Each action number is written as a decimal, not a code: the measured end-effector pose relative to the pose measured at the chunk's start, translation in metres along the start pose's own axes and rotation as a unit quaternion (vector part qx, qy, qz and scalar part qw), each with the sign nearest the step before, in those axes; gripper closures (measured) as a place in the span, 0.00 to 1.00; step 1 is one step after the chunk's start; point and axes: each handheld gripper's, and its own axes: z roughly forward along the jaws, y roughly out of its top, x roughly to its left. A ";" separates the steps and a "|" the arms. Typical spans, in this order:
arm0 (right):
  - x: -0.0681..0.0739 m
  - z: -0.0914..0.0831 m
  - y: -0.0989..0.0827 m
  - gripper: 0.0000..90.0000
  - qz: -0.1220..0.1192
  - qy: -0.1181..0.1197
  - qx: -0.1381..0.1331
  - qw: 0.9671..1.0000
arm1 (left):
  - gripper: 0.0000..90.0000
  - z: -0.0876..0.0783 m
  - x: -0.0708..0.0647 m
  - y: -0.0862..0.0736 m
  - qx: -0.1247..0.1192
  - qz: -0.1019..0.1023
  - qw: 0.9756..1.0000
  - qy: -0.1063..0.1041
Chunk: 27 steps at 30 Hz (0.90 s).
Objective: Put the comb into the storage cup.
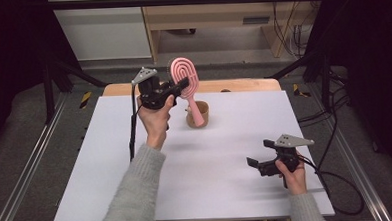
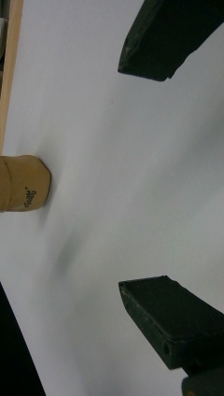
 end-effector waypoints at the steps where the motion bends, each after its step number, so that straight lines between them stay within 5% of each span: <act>1: 0.000 0.000 0.000 0.00 -0.001 0.001 0.000 1.000 | 0.70 0.001 0.000 0.000 0.002 0.002 1.000 0.000; 27: 0.000 0.000 0.000 0.00 -0.002 0.001 0.000 1.000 | 0.70 0.022 0.003 0.007 -0.013 0.001 1.000 0.017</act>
